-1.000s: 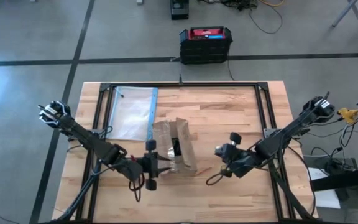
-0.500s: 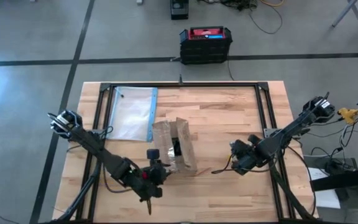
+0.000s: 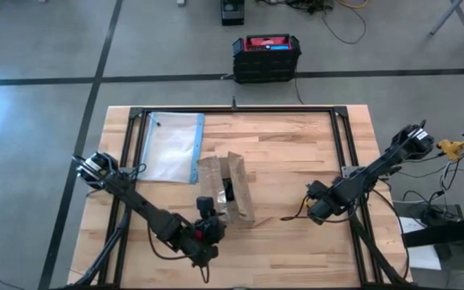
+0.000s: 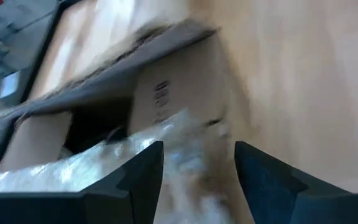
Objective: Pack items into zip bag
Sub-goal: Open the brown box using the silver cutter blade
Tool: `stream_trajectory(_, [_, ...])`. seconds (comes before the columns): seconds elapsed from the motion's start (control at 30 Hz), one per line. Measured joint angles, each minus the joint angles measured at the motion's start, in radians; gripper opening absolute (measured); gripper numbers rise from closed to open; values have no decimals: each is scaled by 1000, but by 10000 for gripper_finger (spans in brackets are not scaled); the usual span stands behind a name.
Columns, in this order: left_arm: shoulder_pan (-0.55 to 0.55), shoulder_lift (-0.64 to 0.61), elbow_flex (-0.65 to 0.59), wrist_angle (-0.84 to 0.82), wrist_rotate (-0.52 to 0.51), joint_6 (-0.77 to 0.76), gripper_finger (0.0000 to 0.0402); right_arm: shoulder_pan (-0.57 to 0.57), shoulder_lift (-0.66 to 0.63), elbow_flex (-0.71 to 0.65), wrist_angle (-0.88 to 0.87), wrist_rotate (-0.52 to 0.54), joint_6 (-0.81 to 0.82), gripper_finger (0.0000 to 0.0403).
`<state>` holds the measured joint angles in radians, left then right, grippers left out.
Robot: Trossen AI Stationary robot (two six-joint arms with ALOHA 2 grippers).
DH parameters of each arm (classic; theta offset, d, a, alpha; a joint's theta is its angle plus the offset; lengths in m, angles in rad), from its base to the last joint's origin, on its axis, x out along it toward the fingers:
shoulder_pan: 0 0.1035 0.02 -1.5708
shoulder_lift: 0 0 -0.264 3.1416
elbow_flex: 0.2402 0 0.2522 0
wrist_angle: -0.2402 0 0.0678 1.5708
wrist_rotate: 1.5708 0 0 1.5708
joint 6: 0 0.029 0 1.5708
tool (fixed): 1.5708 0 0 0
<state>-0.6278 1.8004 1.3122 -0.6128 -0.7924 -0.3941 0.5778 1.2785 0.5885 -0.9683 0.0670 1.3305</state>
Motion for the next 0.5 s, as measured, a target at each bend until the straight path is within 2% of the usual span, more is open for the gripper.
stream_trajectory(0.17, [4, 0, -3, -116, -60, -125, 171, 0, 0, -5, 9, -19, 13, 81])
stream_trajectory(0.37, [4, -1, -1, -180, -69, -202, 152, 0, 0, 28, 7, -23, -35, 96])
stream_trajectory(0.5, [3, -1, -9, -221, -139, -286, 142, 0, 0, 75, 5, -14, -81, 102])
